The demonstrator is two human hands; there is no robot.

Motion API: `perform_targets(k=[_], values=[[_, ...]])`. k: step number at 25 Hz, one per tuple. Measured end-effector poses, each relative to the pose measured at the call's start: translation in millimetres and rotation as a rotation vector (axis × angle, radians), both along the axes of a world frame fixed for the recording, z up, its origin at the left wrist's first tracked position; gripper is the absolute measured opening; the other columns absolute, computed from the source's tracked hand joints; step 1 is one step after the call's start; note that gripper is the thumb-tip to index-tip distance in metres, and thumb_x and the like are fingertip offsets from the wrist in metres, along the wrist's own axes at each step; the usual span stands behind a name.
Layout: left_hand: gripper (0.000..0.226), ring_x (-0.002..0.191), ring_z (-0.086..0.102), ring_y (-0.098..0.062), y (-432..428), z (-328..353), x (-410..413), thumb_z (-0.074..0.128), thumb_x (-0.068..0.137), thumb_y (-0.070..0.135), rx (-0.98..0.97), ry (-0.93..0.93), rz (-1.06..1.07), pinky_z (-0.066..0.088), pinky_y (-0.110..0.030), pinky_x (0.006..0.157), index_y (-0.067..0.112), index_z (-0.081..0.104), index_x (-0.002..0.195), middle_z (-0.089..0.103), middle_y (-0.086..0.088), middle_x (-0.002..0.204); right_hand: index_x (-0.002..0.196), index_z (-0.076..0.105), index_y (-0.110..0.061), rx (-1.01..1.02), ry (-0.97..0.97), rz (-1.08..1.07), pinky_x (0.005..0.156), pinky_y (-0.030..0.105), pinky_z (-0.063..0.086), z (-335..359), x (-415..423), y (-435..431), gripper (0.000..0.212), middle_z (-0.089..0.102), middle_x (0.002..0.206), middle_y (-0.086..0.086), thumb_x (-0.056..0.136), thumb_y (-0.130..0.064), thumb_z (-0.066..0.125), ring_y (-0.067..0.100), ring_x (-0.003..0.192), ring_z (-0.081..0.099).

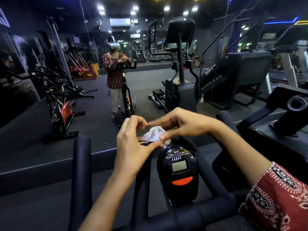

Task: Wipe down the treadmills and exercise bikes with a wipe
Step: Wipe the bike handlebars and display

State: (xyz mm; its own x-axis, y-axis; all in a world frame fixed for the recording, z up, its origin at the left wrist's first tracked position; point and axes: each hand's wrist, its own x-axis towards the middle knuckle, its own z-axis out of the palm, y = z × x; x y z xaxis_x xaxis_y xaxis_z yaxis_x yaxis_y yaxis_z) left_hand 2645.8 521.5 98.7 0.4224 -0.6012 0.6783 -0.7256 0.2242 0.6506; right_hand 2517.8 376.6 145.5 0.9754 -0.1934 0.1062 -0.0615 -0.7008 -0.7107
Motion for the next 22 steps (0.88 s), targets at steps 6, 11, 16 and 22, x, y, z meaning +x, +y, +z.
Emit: perform_targets(k=[6,11,16,22], values=[[0.036,0.085,0.061,0.01,11.2,-0.5,21.7,0.087,0.061,0.029,0.351,0.073,-0.009,0.048,-0.008,0.074,0.026,0.073,0.094,0.064,0.022,0.085,0.095,0.075,-0.003,-0.225,-0.149,-0.197,0.064,0.042,0.048,-2.2,-3.2,-16.1,0.014,0.071,0.081,0.02,0.088,-0.014,0.069,0.01,0.072,0.054],[0.025,0.071,0.062,0.014,4.4,-2.0,9.1,0.085,0.066,0.019,0.314,0.16,-0.036,0.049,-0.006,0.069,0.025,0.074,0.089,0.066,0.024,0.072,0.126,0.063,-0.011,-0.279,0.054,-0.044,0.079,0.028,0.048,-8.8,5.3,2.0,0.032,0.068,0.105,-0.01,0.096,-0.019,0.058,0.001,0.087,0.058],[0.02,0.065,0.066,0.005,5.1,-1.5,12.5,0.089,0.059,0.024,0.29,0.207,0.014,0.052,-0.011,0.067,0.025,0.075,0.073,0.07,0.015,0.065,0.102,0.076,-0.01,-0.308,-0.041,-0.215,0.065,0.027,0.049,-10.0,-28.7,-26.6,0.016,0.075,0.083,0.001,0.088,-0.016,0.069,-0.001,0.073,0.059],[0.029,0.079,0.065,0.008,-9.6,1.1,5.7,0.085,0.067,0.015,0.304,0.13,-0.065,0.05,-0.009,0.078,0.017,0.076,0.095,0.068,0.017,0.09,0.121,0.065,-0.011,-0.314,-0.088,-0.263,0.067,0.023,0.046,-20.0,-17.7,-4.5,0.026,0.07,0.081,-0.015,0.099,-0.016,0.05,-0.002,0.072,0.058]])
